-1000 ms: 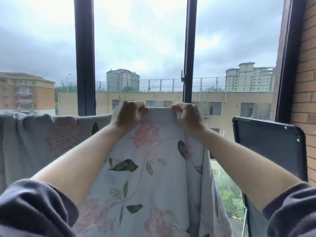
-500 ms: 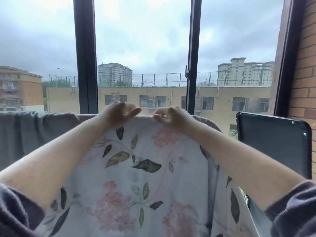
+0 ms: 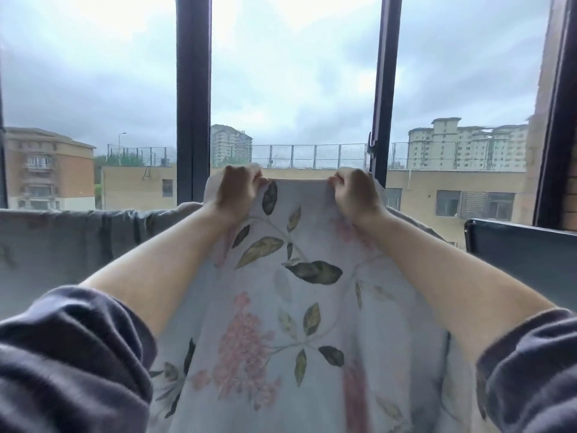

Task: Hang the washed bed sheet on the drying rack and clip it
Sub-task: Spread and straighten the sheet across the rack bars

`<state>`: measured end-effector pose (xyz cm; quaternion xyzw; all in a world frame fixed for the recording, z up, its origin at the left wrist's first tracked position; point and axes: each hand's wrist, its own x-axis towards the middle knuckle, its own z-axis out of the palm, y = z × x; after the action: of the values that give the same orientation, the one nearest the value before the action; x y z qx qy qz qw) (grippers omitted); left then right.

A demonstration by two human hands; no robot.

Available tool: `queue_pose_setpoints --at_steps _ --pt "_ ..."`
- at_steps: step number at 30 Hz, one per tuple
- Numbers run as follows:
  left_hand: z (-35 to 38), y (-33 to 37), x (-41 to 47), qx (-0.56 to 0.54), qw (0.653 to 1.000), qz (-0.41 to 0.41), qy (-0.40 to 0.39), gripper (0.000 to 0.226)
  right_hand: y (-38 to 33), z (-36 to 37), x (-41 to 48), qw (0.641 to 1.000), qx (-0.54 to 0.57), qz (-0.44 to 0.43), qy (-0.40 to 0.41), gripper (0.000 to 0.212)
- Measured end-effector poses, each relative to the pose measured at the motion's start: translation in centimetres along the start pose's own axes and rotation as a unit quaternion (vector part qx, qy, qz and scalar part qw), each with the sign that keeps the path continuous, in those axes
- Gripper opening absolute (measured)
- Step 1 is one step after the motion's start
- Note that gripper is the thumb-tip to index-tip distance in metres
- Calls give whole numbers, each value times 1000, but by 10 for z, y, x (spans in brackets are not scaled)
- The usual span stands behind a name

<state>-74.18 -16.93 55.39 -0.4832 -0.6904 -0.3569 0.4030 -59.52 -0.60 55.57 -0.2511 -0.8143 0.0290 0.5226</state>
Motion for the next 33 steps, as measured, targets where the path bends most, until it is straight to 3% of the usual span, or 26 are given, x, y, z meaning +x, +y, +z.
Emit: queue_pose_setpoints --at_steps 2,5,8,10,12,14,16,18,21,23,26,28,30,33 --pt "17 -6 10 27 996 -50 -70 21 1 7 7 998 -47 20 -23 23" --pt "41 -26 13 10 951 -148 -273 28 7 15 0 968 -70 85 -226 28" --pt "44 -36 12 21 915 -201 -348 45 6 18 -4 909 24 184 -373 25" --pt "46 -37 11 4 928 -200 -314 41 6 19 -1 884 60 215 -410 24" --pt "38 -29 1 -5 964 -156 -215 34 8 18 -1 855 74 267 -437 29" --pt "23 -30 -16 42 995 -59 -75 31 11 17 1 835 84 288 -461 35" --pt "2 -43 -33 94 995 29 -3 30 11 14 3 830 77 274 -480 41" --pt "-16 -70 -50 116 992 49 -30 34 10 11 1 829 62 257 -492 41" --pt "-36 -101 -71 88 990 14 -108 59 8 10 -1 832 81 243 -492 36" --pt "-30 -104 -75 93 990 -2 -103 68 2 9 -5 855 97 219 -459 33" --pt "-22 -99 -71 111 989 -18 -98 61 -5 4 -18 938 -11 60 -341 46" --pt "-20 -95 -72 103 990 -18 -97 50 -3 -1 -28 970 -43 -27 -239 43" --pt "-20 -88 -70 90 991 -27 -96 42 -12 -4 -41 976 -25 -96 -196 38" --pt "-22 -82 -61 84 986 -56 -134 44 -46 11 -55 958 0 -175 -228 26"
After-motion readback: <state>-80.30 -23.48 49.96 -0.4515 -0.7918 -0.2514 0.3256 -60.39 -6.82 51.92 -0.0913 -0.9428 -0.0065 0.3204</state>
